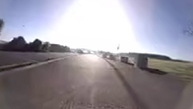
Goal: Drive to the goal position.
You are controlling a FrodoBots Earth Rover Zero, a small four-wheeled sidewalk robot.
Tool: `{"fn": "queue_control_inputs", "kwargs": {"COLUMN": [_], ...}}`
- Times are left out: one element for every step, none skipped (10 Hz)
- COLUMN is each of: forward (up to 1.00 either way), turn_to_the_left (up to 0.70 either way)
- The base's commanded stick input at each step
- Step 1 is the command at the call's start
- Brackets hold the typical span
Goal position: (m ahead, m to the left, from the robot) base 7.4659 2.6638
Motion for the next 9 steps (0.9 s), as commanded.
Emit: {"fn": "queue_control_inputs", "kwargs": {"forward": [0.70,0.70,0.70,0.70,0.70,0.70,0.70,0.70,0.70], "turn_to_the_left": [0.00,0.00,0.00,0.00,0.00,0.00,0.00,0.00,0.00]}}
